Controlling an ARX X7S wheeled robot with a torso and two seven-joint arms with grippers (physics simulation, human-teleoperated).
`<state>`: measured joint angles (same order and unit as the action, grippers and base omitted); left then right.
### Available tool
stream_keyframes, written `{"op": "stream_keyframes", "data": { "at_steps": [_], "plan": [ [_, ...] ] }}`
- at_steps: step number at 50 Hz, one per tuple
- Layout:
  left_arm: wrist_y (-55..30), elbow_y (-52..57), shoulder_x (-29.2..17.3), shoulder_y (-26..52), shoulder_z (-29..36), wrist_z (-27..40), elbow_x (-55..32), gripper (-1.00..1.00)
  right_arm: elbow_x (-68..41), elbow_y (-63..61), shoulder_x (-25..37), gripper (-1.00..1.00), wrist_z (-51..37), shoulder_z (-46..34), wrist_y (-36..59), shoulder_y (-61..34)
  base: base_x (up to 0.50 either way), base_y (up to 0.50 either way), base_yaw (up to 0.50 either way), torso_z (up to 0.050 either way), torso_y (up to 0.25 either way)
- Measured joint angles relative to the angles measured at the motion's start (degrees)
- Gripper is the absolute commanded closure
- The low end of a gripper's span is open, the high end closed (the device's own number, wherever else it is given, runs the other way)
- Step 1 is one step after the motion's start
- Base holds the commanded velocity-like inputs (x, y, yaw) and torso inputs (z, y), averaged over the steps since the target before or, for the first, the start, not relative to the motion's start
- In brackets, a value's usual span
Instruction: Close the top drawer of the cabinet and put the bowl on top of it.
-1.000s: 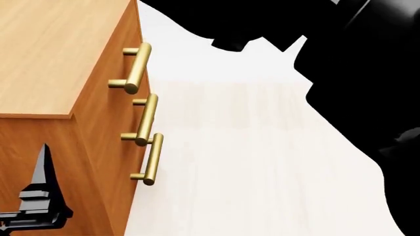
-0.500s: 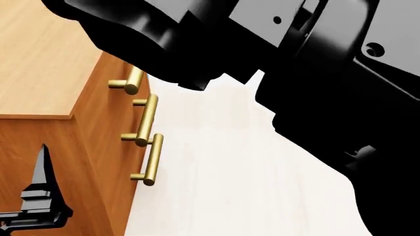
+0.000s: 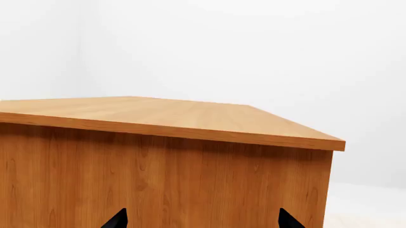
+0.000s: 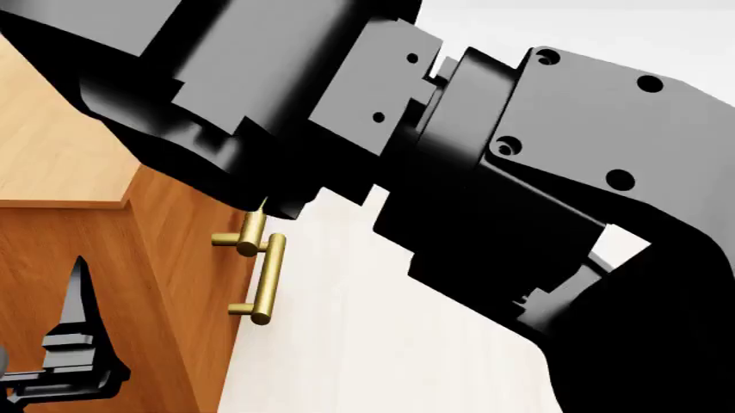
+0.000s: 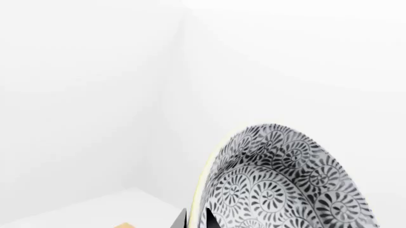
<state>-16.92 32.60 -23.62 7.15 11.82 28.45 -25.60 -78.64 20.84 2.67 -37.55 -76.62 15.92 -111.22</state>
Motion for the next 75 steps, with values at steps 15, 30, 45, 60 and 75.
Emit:
{"op": "stream_keyframes", "data": {
  "at_steps": [15, 30, 45, 60, 75],
  "plan": [
    [0.82, -1.49, 0.03, 0.35, 0.11, -0.49, -0.06, -1.00, -2.85, 0.51, -2.07, 1.00, 0.05, -6.97, -5.34, 0.65, 0.00, 0.00, 0.00, 0.000, 0.000],
    [1.81, -3.09, 0.10, 0.63, -0.07, -0.90, -0.23, -1.00, -4.67, -0.22, -2.59, 1.00, 0.41, -12.02, -9.52, 1.54, 0.00, 0.00, 0.00, 0.000, 0.001],
    [2.96, -4.53, 0.12, 0.46, -0.30, -1.16, -0.22, -1.00, -3.43, 0.21, -2.67, 1.00, 2.14, -13.10, -10.99, 4.74, 0.00, 0.00, 0.00, 0.000, 0.000],
    [3.95, -6.15, 0.05, 0.51, -0.57, -1.52, -0.27, -1.00, -1.91, -0.40, -2.67, 1.00, 3.42, -13.33, -11.70, 7.91, 0.00, 0.00, 0.00, 0.000, 0.001],
    [4.69, -5.80, -0.10, -0.48, -0.66, -1.26, -0.25, -1.00, 0.06, -2.86, -2.67, 1.00, 3.76, -13.34, -10.54, 9.82, 0.00, 0.00, 0.00, 0.000, 0.001]
  ]
}}
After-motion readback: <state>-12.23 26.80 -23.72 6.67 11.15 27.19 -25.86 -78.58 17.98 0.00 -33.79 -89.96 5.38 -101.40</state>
